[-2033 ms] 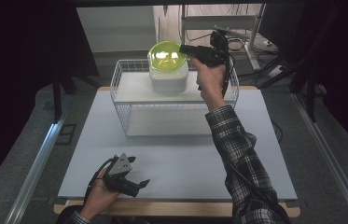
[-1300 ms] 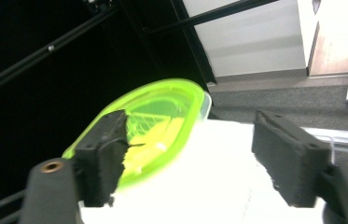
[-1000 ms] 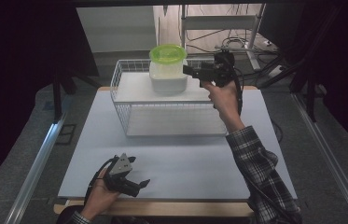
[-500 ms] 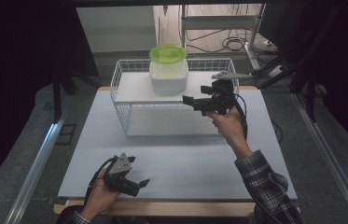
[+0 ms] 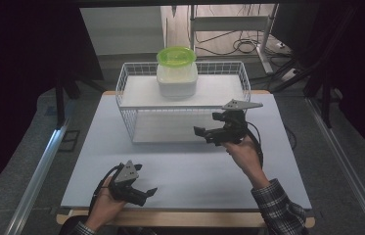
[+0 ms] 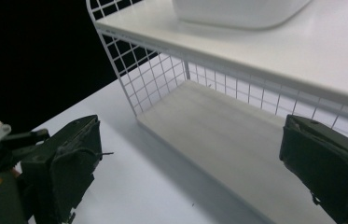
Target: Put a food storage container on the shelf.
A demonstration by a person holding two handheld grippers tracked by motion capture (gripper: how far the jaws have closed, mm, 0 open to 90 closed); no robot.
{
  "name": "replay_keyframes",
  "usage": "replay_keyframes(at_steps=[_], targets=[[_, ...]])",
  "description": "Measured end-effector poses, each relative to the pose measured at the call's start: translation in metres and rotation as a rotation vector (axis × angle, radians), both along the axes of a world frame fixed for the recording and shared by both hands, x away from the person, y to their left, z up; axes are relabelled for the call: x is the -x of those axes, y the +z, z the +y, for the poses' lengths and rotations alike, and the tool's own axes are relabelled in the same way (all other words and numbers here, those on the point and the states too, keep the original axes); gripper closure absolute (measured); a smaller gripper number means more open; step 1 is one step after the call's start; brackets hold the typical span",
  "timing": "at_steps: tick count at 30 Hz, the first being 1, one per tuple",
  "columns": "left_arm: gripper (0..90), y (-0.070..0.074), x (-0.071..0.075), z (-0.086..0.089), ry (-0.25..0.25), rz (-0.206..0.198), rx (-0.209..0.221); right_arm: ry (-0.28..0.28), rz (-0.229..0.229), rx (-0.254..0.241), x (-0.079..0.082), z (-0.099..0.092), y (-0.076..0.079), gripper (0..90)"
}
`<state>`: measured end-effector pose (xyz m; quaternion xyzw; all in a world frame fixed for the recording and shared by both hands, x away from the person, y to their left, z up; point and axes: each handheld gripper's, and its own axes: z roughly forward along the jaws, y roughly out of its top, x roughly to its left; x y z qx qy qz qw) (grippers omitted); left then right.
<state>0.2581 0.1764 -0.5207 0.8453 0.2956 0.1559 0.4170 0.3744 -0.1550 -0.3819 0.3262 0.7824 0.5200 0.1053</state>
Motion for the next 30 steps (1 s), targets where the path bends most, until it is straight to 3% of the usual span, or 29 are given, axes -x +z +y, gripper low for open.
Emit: replay_keyframes(at_steps=[3,7,11,30], targets=[[3.0,0.000,0.000,0.000,0.001,0.002,0.000,0.007,-0.004,0.006,0.004,-0.003,-0.009,4.7],[2.8,0.000,0.000,0.000,-0.002,-0.002,-0.002,0.016,0.004,0.062,0.008,-0.006,-0.020,3.0],[2.7,0.000,0.001,0.000,0.004,-0.003,0.008,0.011,0.008,0.081,0.013,-0.010,-0.029,3.1],[2.4,-0.001,-0.002,0.003,0.022,0.017,0.007,-0.004,-0.003,0.145,0.038,-0.030,-0.056,3.5]])
